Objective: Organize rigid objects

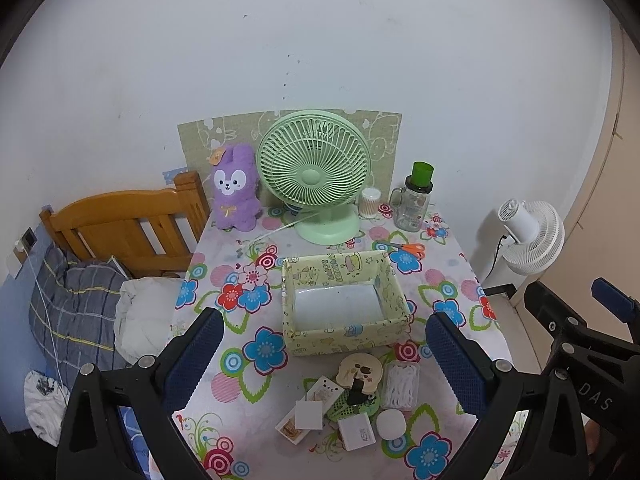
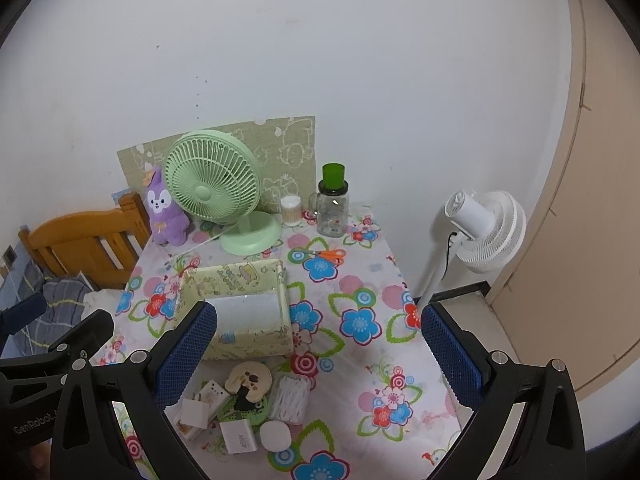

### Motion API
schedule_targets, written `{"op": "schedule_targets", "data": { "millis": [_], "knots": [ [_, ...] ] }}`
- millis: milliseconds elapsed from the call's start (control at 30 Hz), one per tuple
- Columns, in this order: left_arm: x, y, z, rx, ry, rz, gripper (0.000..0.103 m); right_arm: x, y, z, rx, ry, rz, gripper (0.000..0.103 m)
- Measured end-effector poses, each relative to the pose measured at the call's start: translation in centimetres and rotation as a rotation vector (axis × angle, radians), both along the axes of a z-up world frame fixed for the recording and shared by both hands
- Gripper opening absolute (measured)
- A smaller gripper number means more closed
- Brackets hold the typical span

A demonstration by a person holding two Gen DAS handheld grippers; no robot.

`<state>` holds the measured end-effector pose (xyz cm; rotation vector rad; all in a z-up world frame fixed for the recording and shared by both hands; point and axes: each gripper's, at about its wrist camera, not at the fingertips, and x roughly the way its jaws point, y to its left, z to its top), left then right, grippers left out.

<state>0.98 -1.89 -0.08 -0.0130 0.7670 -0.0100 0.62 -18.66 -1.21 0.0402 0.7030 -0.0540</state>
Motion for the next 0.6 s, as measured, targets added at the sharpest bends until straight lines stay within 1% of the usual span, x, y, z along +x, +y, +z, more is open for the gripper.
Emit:
{"op": "schedule_targets", "data": {
  "millis": [200, 367, 600],
  "knots": [
    [0.5, 0.5, 0.0, -0.003, 0.003, 0.008, 0.102, 0.9, 0.3, 0.1, 0.001, 0.009, 0.008, 0.103],
    [0.8, 0.7, -0.1, -0.006, 0.003, 0.014, 0.102, 1.1, 0.7, 0.1, -0.015, -0.007, 0.011, 0.103],
    [0.9, 1.2, -0.1, -0.019, 0.000, 0.021, 0.102, 1.4, 1.1, 0.3, -0.013, -0.012, 0.017, 0.103]
  ]
}}
